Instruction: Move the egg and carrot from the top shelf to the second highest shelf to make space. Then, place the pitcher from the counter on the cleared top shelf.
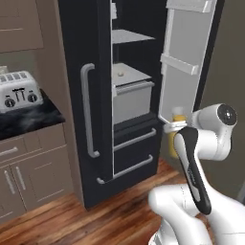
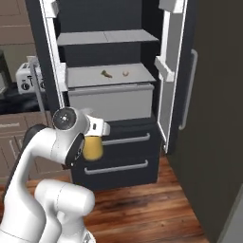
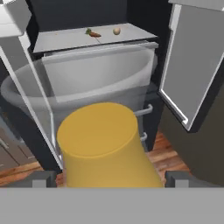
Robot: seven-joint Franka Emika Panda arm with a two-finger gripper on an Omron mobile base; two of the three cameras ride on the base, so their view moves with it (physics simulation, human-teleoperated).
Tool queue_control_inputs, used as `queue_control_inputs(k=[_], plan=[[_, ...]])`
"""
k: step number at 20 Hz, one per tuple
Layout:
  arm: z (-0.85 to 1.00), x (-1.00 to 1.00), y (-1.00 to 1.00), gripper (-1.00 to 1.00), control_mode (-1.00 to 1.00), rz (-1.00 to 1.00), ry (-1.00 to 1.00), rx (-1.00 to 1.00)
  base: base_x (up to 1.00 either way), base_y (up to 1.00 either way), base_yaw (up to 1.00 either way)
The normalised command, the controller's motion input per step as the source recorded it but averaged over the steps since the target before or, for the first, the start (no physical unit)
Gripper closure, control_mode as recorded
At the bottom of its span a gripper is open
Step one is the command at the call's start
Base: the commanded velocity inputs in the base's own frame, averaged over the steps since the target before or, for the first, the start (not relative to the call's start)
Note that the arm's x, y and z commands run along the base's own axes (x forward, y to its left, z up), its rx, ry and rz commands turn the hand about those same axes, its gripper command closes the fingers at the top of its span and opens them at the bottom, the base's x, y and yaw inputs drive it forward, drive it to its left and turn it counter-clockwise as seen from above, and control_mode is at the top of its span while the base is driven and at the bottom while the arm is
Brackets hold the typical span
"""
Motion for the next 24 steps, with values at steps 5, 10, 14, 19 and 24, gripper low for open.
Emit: queue_control_inputs(k=[5, 10, 14, 19, 24], plan=[[0.0, 0.0, 0.0, 1.0, 1.0, 0.0, 0.0, 0.0, 0.49, -0.32, 0.43], [0.0, 0.0, 0.0, 1.0, 1.0, 0.0, 0.0, 0.0, 0.55, -0.43, 0.4], [0.0, 0.0, 0.0, 1.0, 1.0, 0.0, 0.0, 0.0, 0.34, -0.77, 0.3], [0.0, 0.0, 0.0, 1.0, 1.0, 0.0, 0.0, 0.0, 0.38, -0.61, 0.21], [0.0, 0.0, 0.0, 1.0, 1.0, 0.0, 0.0, 0.0, 0.67, -0.02, 0.07]])
